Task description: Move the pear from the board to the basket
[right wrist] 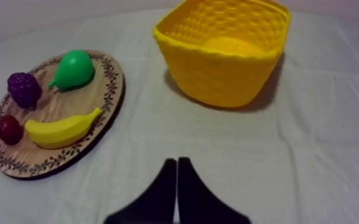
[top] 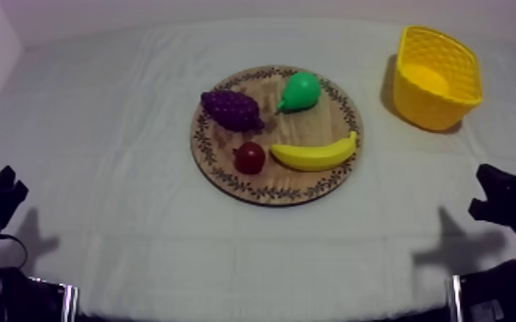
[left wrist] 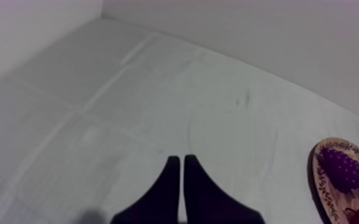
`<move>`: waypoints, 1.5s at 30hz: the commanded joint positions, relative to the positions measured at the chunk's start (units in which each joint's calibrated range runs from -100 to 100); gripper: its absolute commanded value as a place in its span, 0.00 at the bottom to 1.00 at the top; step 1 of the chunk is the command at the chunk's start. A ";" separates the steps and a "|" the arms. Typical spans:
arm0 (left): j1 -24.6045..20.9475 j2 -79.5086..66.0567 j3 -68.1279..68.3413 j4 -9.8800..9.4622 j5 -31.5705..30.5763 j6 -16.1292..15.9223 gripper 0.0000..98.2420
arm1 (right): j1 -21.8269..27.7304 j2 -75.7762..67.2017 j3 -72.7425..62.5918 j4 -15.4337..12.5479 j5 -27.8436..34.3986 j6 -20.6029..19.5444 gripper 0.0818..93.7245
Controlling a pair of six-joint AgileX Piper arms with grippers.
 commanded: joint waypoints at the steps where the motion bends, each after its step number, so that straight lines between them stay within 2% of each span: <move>1: -0.01 -0.04 0.00 0.01 -0.01 0.00 0.00 | -0.42 2.62 -3.51 -0.38 -0.59 -0.28 0.01; 7: -0.01 -0.04 0.00 0.01 -0.01 -0.02 0.00 | -1.74 18.59 -22.56 -1.99 -0.62 -3.64 0.01; 11: -0.01 -0.04 0.00 0.01 -0.01 -0.04 0.00 | -3.60 31.98 -39.75 -0.91 1.20 -9.08 0.01; 16: -0.01 -0.04 0.00 0.01 -0.01 -0.02 0.00 | -6.94 47.94 -60.32 1.79 5.00 -16.43 0.01; 20: -0.01 -0.04 0.00 0.01 -0.01 -0.03 0.00 | -7.61 59.95 -75.92 0.91 10.09 -19.21 0.01; 27: -0.01 -0.04 0.00 0.01 -0.01 -0.05 0.00 | -11.63 77.76 -97.67 -0.31 17.13 -24.27 0.01; 34: -0.01 -0.04 0.00 0.01 -0.01 -0.03 0.00 | -16.25 89.27 -104.92 -1.16 19.22 -27.92 0.01; 45: -0.01 -0.04 0.00 0.01 -0.01 -0.02 0.00 | -20.41 99.86 -99.79 -2.01 16.53 -29.72 0.01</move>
